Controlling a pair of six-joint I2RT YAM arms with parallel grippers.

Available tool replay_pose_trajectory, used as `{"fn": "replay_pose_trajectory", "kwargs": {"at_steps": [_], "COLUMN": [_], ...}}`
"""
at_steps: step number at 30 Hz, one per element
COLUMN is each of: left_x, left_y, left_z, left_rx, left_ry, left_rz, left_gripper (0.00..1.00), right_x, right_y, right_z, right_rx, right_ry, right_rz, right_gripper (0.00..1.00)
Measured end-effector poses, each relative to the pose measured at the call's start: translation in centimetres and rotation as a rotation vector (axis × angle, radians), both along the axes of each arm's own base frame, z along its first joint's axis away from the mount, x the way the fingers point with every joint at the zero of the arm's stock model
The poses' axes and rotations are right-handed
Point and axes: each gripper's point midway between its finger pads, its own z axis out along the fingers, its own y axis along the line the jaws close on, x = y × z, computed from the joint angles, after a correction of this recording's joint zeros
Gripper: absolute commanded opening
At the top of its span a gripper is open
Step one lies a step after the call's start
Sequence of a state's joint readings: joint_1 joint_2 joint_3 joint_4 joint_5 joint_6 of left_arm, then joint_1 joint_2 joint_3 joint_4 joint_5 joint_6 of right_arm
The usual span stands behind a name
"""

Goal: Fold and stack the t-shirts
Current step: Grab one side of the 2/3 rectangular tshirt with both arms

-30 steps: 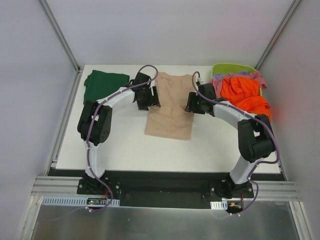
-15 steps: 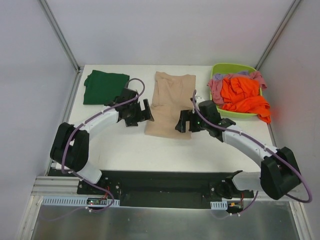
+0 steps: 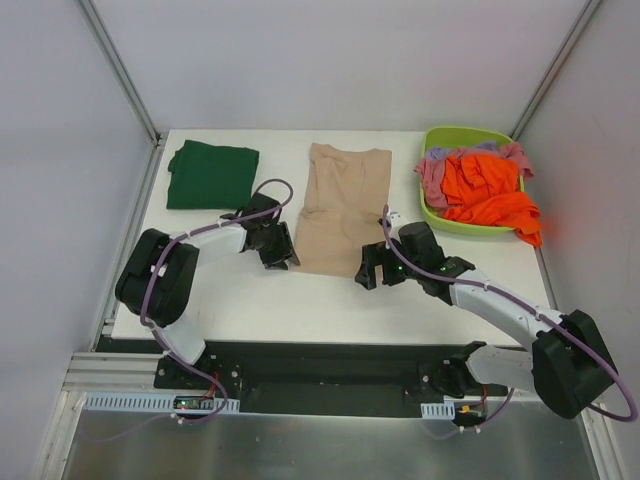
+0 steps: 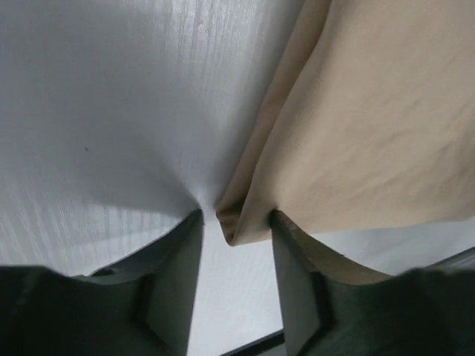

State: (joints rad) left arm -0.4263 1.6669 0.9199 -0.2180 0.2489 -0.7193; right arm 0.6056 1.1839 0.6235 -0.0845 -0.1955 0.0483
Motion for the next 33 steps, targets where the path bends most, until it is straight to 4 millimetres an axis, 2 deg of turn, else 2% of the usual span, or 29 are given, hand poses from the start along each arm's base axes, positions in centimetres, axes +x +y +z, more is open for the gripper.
{"fn": "replay_pose_trajectory", "kwargs": {"at_steps": [1, 2, 8, 11, 15, 20, 27, 30, 33], "left_x": [0.0, 0.0, -0.3, -0.5, -0.8, -0.9, -0.9, -0.8, -0.7], "left_y": [-0.2, -0.3, -0.8, -0.7, -0.2, 0.0, 0.2, 0.7, 1.0], "left_z": [-0.2, -0.5, -0.9, -0.8, -0.7, -0.8, -0.8, -0.8, -0.8], "left_rx": [-0.008, -0.013, -0.046, -0.051, -0.039, -0.028, -0.021, -0.018, -0.016], "left_ry": [0.008, 0.015, 0.031, 0.022, 0.007, 0.008, 0.010, 0.017, 0.021], "left_rz": [-0.002, -0.002, 0.000, 0.004, 0.013, 0.017, 0.025, 0.037, 0.049], "left_gripper": [0.20, 0.00, 0.00, 0.00, 0.00, 0.00, 0.00, 0.00, 0.00], "right_x": [0.1, 0.2, 0.8, 0.1, -0.7, -0.1, 0.7, 0.1, -0.2], "right_y": [0.0, -0.1, -0.3, 0.4, 1.0, 1.7, 2.1, 1.6, 1.0], "right_z": [0.0, 0.0, 0.0, -0.2, -1.4, -2.9, -4.3, -5.2, -6.2], "right_rx": [-0.006, -0.010, -0.079, -0.163, -0.275, -0.390, -0.496, -0.534, -0.582], "right_ry": [-0.011, -0.019, -0.109, -0.197, -0.245, -0.230, -0.174, -0.127, -0.088], "right_rz": [0.005, 0.008, 0.067, 0.202, 0.386, 0.512, 0.584, 0.599, 0.609], "right_gripper": [0.96, 0.96, 0.96, 0.99, 0.91, 0.85, 0.71, 0.68, 0.59]}}
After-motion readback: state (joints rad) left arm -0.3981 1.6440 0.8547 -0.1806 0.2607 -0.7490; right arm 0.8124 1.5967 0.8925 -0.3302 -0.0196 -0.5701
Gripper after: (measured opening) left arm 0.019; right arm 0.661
